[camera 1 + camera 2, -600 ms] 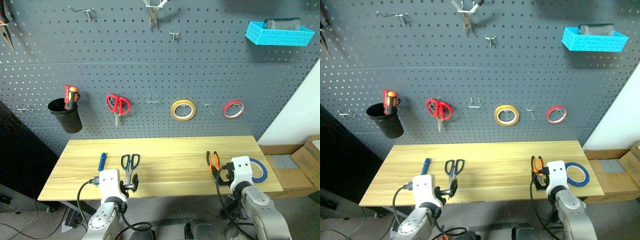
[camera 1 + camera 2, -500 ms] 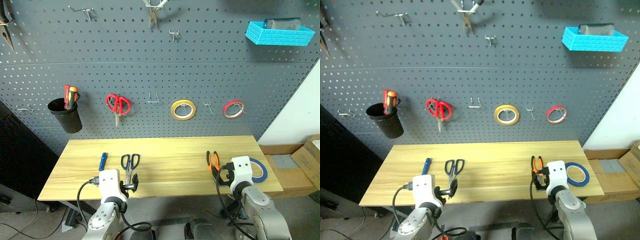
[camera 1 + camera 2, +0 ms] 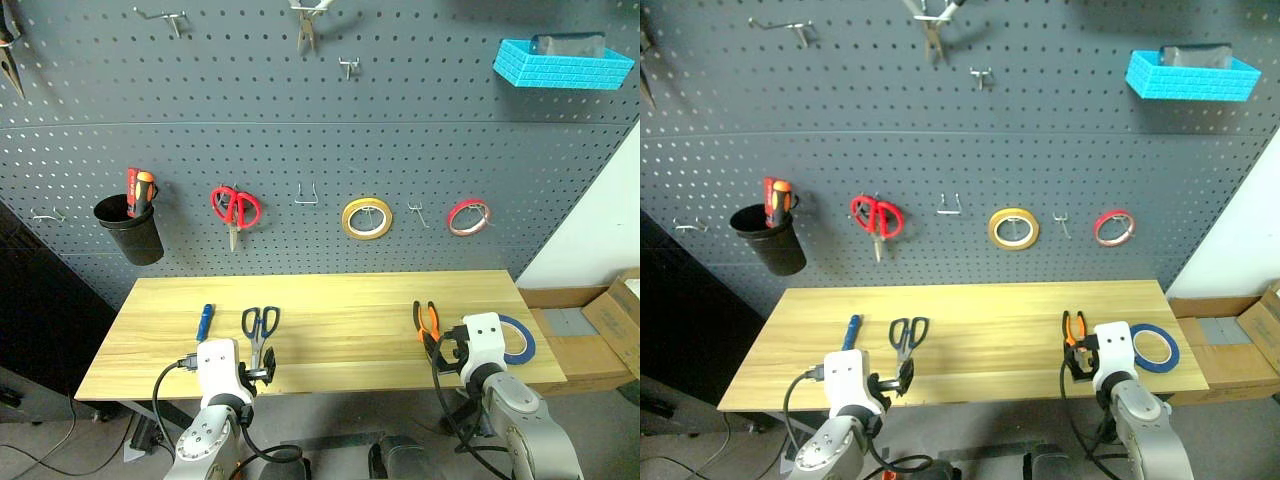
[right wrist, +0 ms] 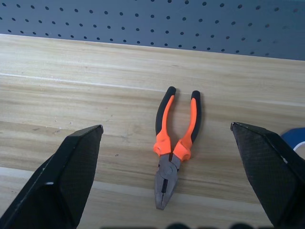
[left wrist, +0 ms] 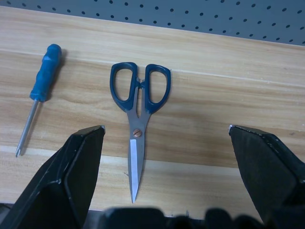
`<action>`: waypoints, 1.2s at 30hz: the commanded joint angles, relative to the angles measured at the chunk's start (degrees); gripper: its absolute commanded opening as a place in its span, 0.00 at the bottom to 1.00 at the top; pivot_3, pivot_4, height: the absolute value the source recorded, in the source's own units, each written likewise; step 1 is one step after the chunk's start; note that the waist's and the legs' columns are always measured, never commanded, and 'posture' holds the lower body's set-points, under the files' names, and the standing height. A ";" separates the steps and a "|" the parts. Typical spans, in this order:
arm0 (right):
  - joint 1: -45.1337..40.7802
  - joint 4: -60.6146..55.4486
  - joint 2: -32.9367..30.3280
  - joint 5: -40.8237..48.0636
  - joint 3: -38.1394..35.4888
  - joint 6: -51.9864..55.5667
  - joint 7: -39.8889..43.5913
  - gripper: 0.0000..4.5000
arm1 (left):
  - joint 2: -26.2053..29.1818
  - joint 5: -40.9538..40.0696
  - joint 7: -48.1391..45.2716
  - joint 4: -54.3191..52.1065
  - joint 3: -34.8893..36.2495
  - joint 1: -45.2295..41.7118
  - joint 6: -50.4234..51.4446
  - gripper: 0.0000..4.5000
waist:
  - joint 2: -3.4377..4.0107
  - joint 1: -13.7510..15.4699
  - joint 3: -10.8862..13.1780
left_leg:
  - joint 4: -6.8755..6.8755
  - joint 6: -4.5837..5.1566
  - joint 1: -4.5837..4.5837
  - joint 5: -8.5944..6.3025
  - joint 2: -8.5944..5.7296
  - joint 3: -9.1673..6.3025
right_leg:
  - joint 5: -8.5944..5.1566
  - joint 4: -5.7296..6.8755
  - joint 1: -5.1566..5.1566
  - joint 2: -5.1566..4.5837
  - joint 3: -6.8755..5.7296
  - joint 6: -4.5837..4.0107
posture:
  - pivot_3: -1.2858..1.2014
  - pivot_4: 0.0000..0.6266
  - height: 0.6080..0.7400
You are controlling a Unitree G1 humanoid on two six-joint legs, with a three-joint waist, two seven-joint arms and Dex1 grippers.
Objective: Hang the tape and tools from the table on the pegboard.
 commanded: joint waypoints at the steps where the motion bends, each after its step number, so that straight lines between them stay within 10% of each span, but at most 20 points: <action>1: 0.17 -2.90 -0.20 0.55 -0.36 -0.08 -0.12 1.00 | 0.13 0.39 0.33 -2.91 0.16 0.30 -1.25 0.99 | -0.05 0.00 0.19 | 0.00 0.00 0.00 0.00 0.00 0.00 | 0.00 0.00 0.00 0.00 0.00 0.00 | 0.52 0.09 1.00; 15: -1.08 -0.67 -6.38 -0.77 -3.25 0.40 0.97 1.00 | 9.80 -3.09 -10.10 -0.63 1.51 -6.33 -0.76 0.99 | -0.18 0.17 2.12 | 0.02 -0.04 -0.11 -0.03 -0.01 -0.08 | -0.02 -0.02 -0.12 -0.12 -0.07 -0.01 | 0.52 0.15 1.00; 23: -11.03 16.23 -15.73 0.56 -4.81 -1.35 9.18 1.00 | 16.53 -5.03 -37.73 12.05 -20.31 -31.67 -2.98 0.99 | -0.35 0.01 3.61 | 0.08 0.11 -0.14 0.02 -0.15 0.22 | -0.03 -0.02 0.08 -0.10 0.10 0.06 | 0.50 0.26 1.00; 27: -16.81 26.30 -18.51 -0.04 -4.67 -3.00 11.71 1.00 | 14.11 -0.72 -48.58 25.25 -31.20 -43.14 -12.09 0.99 | -0.27 -0.39 4.85 | -0.04 0.45 -0.18 -0.16 -0.11 0.38 | -0.17 0.07 0.03 0.05 0.32 0.21 | 0.49 0.32 1.00; 36: -23.85 37.97 -20.18 -0.16 -4.75 -4.86 13.94 1.00 | 5.68 2.82 -52.80 43.93 -32.43 -54.47 -23.19 0.99 | 0.01 -0.85 7.60 | -0.03 0.94 -0.23 -0.45 -0.04 0.45 | -0.34 0.18 0.04 0.08 0.43 0.45 | 0.48 0.41 1.00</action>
